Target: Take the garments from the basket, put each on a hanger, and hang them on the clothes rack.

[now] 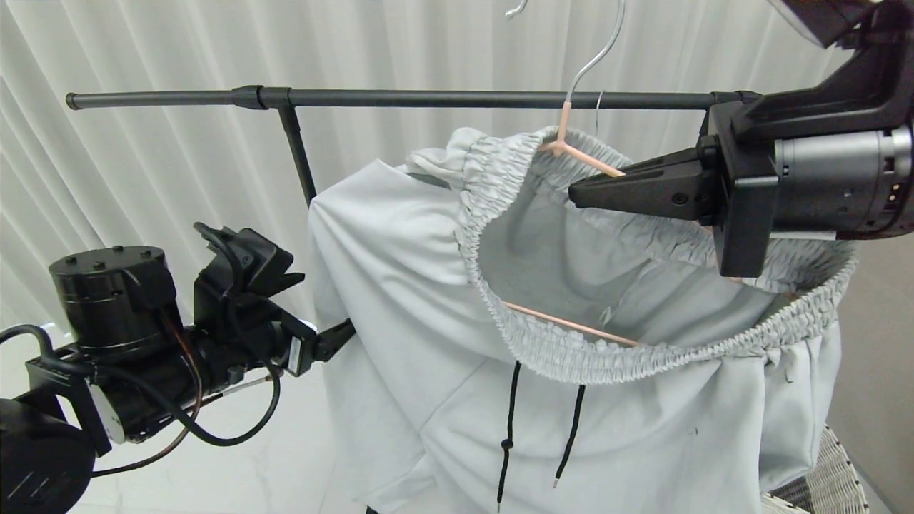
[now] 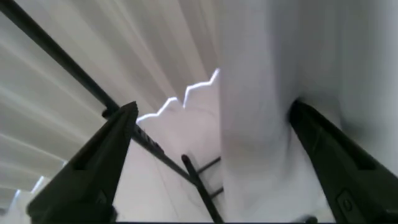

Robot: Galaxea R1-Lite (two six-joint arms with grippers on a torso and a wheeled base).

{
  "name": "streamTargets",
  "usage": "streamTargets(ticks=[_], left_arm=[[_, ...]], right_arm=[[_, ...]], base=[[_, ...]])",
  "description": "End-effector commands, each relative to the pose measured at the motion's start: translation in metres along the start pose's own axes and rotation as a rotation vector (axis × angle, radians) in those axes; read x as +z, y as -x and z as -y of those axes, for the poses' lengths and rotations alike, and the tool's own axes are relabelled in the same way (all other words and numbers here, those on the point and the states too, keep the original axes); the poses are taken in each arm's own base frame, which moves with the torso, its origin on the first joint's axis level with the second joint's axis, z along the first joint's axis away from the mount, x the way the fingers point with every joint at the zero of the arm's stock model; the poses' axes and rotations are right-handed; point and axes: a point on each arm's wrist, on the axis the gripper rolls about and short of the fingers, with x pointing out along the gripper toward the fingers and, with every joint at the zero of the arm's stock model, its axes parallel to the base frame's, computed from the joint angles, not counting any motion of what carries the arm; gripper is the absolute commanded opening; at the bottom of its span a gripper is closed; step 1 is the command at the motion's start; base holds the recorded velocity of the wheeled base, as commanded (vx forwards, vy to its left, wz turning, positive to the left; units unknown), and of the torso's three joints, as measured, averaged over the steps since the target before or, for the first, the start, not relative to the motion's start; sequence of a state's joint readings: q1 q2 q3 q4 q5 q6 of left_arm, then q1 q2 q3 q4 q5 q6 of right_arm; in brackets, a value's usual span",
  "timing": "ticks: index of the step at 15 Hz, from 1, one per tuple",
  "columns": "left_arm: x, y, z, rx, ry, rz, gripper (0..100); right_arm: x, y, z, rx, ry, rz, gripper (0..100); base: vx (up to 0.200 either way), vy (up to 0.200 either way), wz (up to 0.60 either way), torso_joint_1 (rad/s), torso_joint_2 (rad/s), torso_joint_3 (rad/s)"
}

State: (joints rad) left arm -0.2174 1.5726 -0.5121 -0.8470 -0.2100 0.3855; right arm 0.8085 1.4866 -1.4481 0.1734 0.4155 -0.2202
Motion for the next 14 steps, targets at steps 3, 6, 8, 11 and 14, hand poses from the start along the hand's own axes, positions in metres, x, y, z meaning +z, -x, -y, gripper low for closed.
streamTargets(ticks=[3, 6, 8, 11, 14], left_arm=[[-0.026, -0.004, 0.005, -0.012, 0.020, -0.086, 0], [-0.047, 0.017, -0.007, 0.068, 0.045, -0.144, 0], [-0.065, 0.030, -0.011, 0.119, 0.063, -0.182, 0], [-0.079, 0.044, 0.001, 0.111, 0.047, -0.210, 0], [-0.081, 0.049, 0.004, 0.107, -0.004, -0.203, 0]], right_arm=[[0.002, 0.004, -0.002, -0.008, 0.004, 0.007, 0], [0.001, 0.006, 0.005, -0.042, -0.003, 0.003, 0], [0.001, 0.007, 0.007, -0.051, -0.003, 0.009, 0], [0.002, 0.006, 0.008, -0.053, -0.023, 0.016, 0], [0.006, 0.002, 0.011, -0.072, -0.026, 0.073, 0]], base=[[0.000, 0.000, 0.00, 0.000, 0.00, 0.000], [0.000, 0.000, 0.00, 0.000, 0.00, 0.000], [0.000, 0.000, 0.00, 0.000, 0.00, 0.000], [0.000, 0.000, 0.00, 0.000, 0.00, 0.000], [0.000, 0.000, 0.00, 0.000, 0.00, 0.000]])
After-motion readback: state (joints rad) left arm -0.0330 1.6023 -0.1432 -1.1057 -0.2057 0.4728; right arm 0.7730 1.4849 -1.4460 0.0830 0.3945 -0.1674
